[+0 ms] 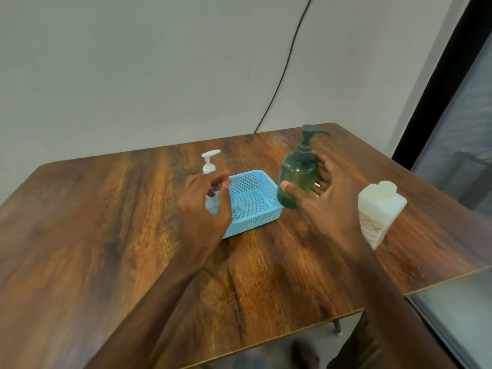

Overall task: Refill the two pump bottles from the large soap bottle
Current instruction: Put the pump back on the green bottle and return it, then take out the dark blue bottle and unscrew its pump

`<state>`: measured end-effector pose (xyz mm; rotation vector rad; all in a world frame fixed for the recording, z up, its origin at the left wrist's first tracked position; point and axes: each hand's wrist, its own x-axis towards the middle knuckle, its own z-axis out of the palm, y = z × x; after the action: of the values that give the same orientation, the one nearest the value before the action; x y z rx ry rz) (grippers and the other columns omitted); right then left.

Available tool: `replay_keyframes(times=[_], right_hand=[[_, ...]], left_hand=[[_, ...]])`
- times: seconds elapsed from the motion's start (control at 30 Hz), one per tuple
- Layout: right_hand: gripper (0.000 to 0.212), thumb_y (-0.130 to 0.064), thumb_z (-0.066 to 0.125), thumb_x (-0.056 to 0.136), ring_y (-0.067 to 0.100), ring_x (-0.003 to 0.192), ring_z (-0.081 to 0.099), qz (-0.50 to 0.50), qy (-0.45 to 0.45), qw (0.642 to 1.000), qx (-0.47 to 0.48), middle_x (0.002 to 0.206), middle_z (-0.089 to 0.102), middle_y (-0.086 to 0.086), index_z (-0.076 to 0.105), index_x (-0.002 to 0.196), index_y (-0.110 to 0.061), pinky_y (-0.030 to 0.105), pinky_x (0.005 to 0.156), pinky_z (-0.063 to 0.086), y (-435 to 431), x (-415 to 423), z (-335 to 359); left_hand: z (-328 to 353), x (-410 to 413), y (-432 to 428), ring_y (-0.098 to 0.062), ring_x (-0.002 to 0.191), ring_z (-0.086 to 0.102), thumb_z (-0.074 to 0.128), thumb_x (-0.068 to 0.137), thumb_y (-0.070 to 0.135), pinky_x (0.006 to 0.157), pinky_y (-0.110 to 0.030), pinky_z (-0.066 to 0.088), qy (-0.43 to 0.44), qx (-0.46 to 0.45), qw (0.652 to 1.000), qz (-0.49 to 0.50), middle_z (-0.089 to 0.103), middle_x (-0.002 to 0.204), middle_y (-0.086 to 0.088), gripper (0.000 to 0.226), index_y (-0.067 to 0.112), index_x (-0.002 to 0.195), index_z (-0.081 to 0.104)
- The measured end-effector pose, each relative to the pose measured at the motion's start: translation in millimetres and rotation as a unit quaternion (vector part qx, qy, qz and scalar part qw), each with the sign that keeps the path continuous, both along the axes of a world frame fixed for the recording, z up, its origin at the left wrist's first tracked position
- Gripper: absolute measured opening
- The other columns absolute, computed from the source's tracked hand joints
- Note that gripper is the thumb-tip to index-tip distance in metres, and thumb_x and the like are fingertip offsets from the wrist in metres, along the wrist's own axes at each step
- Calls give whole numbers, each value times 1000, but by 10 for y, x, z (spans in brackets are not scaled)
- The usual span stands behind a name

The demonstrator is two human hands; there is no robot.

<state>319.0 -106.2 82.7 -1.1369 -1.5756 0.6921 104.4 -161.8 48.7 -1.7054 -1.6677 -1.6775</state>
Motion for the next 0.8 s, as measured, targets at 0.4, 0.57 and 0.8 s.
replay_keyframes(times=[0.4, 0.57, 0.8], right_hand=[[74, -26, 96, 59, 10, 105, 64, 60, -71, 993, -68, 119, 66, -7, 57, 122, -23, 28, 91, 55, 730, -923, -357], [77, -30, 94, 63, 15, 108, 62, 43, -70, 992, -99, 124, 65, 0, 53, 127, -19, 37, 96, 54, 877, -988, -562], [85, -36, 92, 65, 18, 119, 57, 60, -88, 990, -94, 135, 59, 1, 46, 135, -20, 35, 101, 49, 849, -980, -574]], left_hand=[[-204, -416, 354, -8, 129, 44, 86, 82, 38, 99, 1, 29, -84, -188, 978, 24, 48, 149, -6, 86, 15, 150, 39], [-298, -446, 459, -7, 125, 48, 90, 79, 29, 93, 10, 28, -96, -201, 975, -11, 51, 143, 3, 88, 11, 149, 39], [-357, -493, 497, -4, 119, 52, 90, 76, 37, 102, -29, 49, -111, -221, 969, -10, 60, 139, 4, 80, 19, 144, 51]])
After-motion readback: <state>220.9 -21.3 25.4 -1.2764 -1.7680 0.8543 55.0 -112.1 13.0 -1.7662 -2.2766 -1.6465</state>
